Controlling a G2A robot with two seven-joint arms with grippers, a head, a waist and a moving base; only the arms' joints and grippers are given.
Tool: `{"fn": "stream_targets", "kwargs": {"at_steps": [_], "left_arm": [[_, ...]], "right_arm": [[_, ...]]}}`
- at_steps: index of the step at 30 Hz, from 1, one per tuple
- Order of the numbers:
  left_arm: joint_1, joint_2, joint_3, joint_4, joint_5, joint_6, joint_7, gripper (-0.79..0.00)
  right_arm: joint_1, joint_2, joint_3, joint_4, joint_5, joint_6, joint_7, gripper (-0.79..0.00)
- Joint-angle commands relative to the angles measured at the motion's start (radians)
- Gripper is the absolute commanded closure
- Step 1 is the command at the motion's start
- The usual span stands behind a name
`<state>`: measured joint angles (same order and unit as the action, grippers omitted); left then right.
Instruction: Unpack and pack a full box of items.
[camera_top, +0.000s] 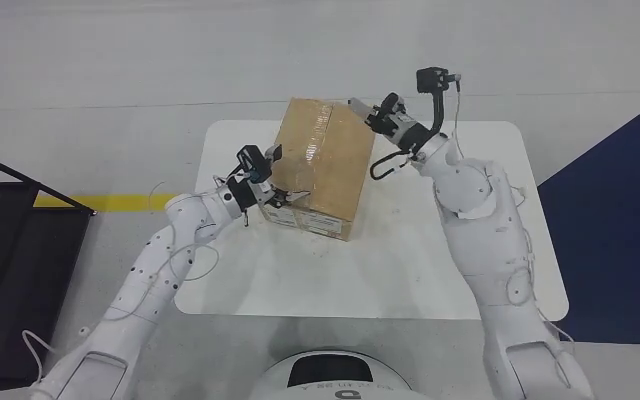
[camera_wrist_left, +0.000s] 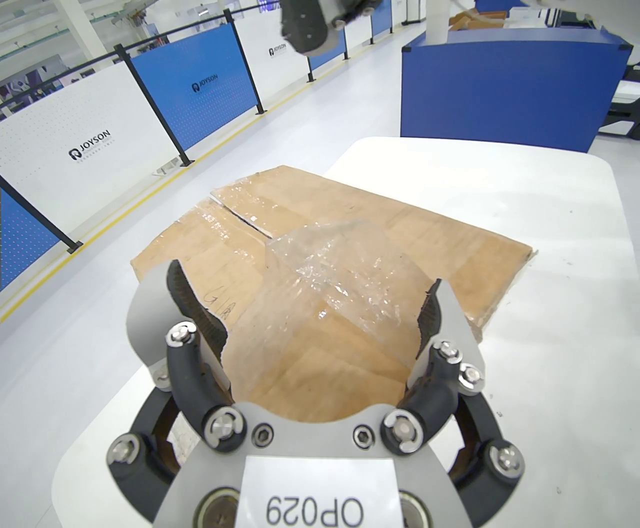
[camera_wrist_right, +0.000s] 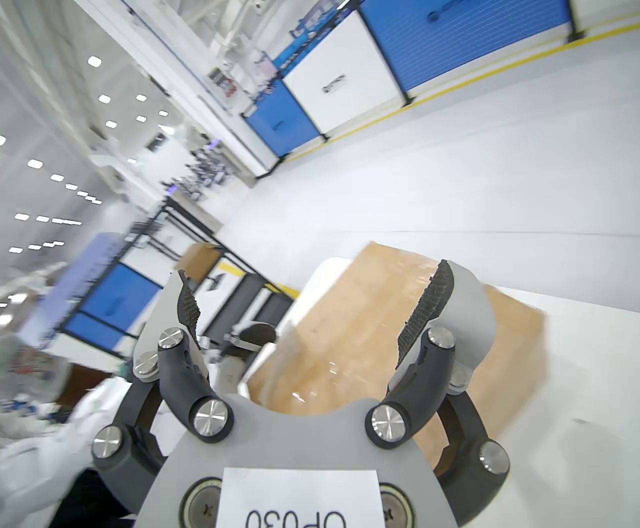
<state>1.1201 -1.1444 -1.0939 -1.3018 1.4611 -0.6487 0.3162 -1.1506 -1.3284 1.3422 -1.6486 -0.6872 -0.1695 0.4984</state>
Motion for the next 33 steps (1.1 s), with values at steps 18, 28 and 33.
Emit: {"fn": "stream_targets", "kwargs": {"at_steps": [18, 28, 33], "left_arm": [[0.01, 0.011, -0.016, -0.03, 0.036, -0.024, -0.031, -0.785], [-0.006, 0.009, -0.006, -0.032, 0.039, -0.023, -0.04, -0.785], [-0.001, 0.01, -0.009, -0.031, 0.039, -0.019, -0.038, -0.785]], "right_arm": [[-0.058, 0.024, -0.126, -0.087, -0.302, -0.083, 0.331, -0.785], [-0.057, 0.019, -0.217, -0.122, -0.584, 0.134, 0.339, -0.785], [-0.027, 0.01, -0.271, -0.111, -0.628, 0.16, 0.368, -0.785]]}}
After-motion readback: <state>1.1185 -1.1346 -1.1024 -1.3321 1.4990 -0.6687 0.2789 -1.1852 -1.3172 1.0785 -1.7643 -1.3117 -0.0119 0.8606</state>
